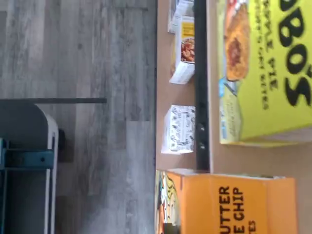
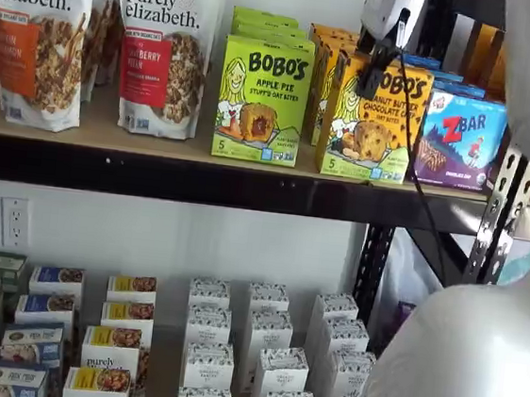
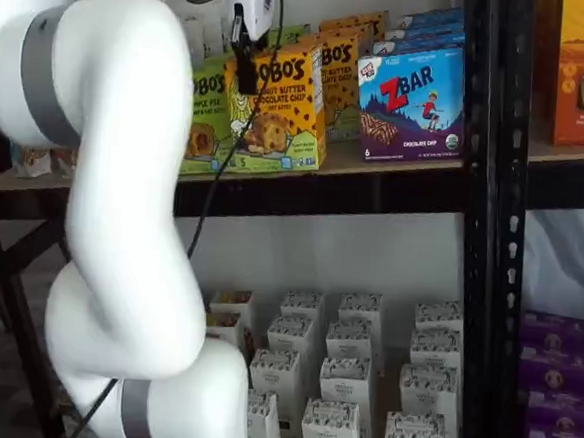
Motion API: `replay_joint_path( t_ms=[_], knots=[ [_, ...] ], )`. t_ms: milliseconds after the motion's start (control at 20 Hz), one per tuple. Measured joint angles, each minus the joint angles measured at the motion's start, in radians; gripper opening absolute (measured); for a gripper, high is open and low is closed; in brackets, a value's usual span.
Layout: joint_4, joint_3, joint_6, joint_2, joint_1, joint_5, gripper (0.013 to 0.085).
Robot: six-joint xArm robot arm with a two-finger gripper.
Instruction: Pick up the orange box on the top shelf, the fifth box from the left
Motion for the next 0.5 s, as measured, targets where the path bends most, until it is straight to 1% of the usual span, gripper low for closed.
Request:
replay_joint_path(
  t_ms=[500],
  knots=[
    [0.015, 0.107, 0.022, -0.143, 0.012, 0.047, 0.025]
  ],
)
